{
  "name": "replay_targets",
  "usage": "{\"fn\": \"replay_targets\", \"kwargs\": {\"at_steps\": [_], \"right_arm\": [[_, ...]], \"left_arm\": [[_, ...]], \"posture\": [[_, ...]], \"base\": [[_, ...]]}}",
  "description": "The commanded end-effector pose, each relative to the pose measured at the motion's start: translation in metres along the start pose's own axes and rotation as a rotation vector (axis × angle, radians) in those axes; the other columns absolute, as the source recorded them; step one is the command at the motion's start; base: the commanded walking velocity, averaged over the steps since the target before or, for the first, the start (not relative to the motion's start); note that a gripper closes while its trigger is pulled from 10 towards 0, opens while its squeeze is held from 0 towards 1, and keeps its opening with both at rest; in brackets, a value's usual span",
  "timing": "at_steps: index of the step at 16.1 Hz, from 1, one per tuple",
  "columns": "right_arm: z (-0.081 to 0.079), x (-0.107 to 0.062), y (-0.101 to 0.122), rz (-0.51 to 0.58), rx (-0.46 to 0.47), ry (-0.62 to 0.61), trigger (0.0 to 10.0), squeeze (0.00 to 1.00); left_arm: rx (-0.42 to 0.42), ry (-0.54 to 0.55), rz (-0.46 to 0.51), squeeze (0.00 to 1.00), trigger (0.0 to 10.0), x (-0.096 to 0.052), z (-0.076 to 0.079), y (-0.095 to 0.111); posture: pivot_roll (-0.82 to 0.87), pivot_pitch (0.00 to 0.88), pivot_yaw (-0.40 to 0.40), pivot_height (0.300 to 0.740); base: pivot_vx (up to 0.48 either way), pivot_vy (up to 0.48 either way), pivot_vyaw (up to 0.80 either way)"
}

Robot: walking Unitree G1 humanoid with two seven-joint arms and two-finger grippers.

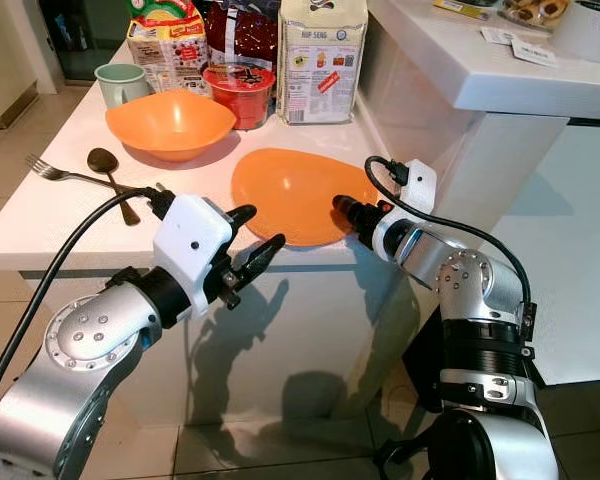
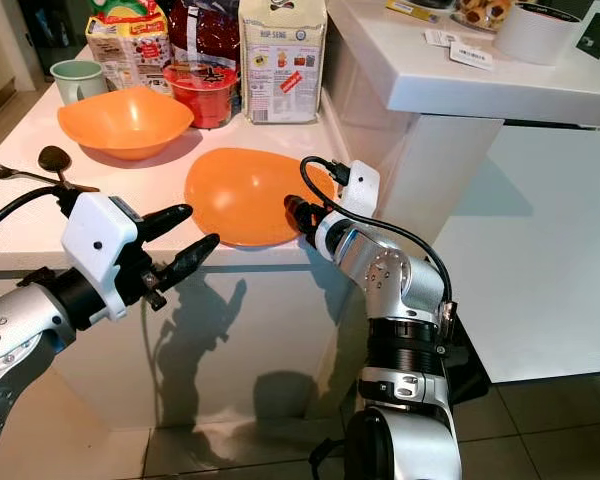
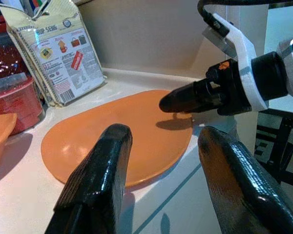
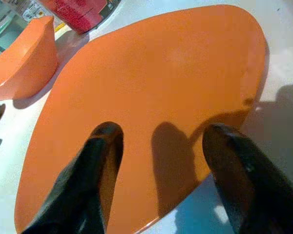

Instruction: Setting the table

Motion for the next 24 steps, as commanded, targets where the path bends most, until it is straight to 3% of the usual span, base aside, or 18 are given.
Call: {"fn": "replay_targets", "kwargs": {"at_steps": [1, 6, 11, 12, 13, 14, 16, 18, 24], "right_arm": [[-0.003, 0.001, -0.001, -0.01, 0.02, 0.015, 0.0, 0.0], [-0.01, -0.034, 0.03, 0.138, -0.114, 0.085, 0.0, 0.0], [-0.005, -0.047, 0.029, 0.164, -0.132, 0.076, 0.0, 0.0], [-0.01, -0.053, 0.034, 0.204, -0.23, 0.087, 0.4, 0.0], [-0.015, -0.06, 0.04, 0.261, -0.35, 0.098, 10.0, 0.0], [-0.019, -0.066, 0.039, 0.293, -0.435, 0.103, 10.0, 0.0], [-0.021, -0.072, 0.034, 0.297, -0.47, 0.108, 10.0, 0.0], [-0.034, -0.088, 0.027, 0.362, -0.55, 0.139, 10.0, 0.0], [-0.023, -0.093, 0.021, 0.392, -0.493, 0.077, 10.0, 0.0]], "left_arm": [[0.009, 0.009, 0.01, 0.0, 10.0, 0.002, -0.002, 0.002], [-0.014, 0.165, 0.03, 0.0, 10.0, 0.001, -0.023, -0.001], [-0.021, 0.168, 0.034, 0.0, 10.0, 0.007, -0.021, -0.002], [-0.021, 0.197, 0.033, 0.0, 10.0, 0.007, -0.026, -0.002], [-0.016, 0.229, 0.029, 0.0, 10.0, 0.005, -0.03, -0.003], [0.002, 0.263, 0.025, 0.0, 10.0, 0.002, -0.035, -0.006], [0.021, 0.298, 0.016, 0.0, 10.0, 0.001, -0.038, -0.01], [0.017, 0.319, 0.033, 0.0, 10.0, 0.007, -0.037, -0.01], [0.029, 0.345, 0.064, 0.0, 10.0, 0.013, -0.045, -0.003]], "posture": [[0.08, 0.0, -0.077, 0.74], [0.07, 0.0, -0.067, 0.74], [0.06, 0.0, -0.055, 0.74], [0.06, 0.0, -0.063, 0.74], [0.06, 0.0, -0.064, 0.74], [0.06, 0.0, -0.064, 0.74], [0.05, 0.0, -0.062, 0.74], [0.04, 0.0, -0.047, 0.74], [0.04, 0.0, -0.037, 0.74]], "base": [[0.0, 0.0, 0.0], [0.0, 0.0, 0.0], [0.0, 0.0, 0.0], [0.0, 0.0, 0.0], [0.0, 0.0, 0.0], [0.0, 0.0, 0.0], [0.0, 0.0, 0.0], [0.0, 0.0, 0.0], [0.0, 0.338, 0.0]]}}
Point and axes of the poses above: a point about 5 cm out from each wrist's last joint towards the gripper, its own x axis pointing out of the wrist towards the gripper, its own y axis along the axis of the wrist's last joint, z = x × y, the point moved 6 cm from there along x, pointing out of the wrist towards the gripper, and after that the axes turned 8 degrees about -x, right-handed, at the moved point
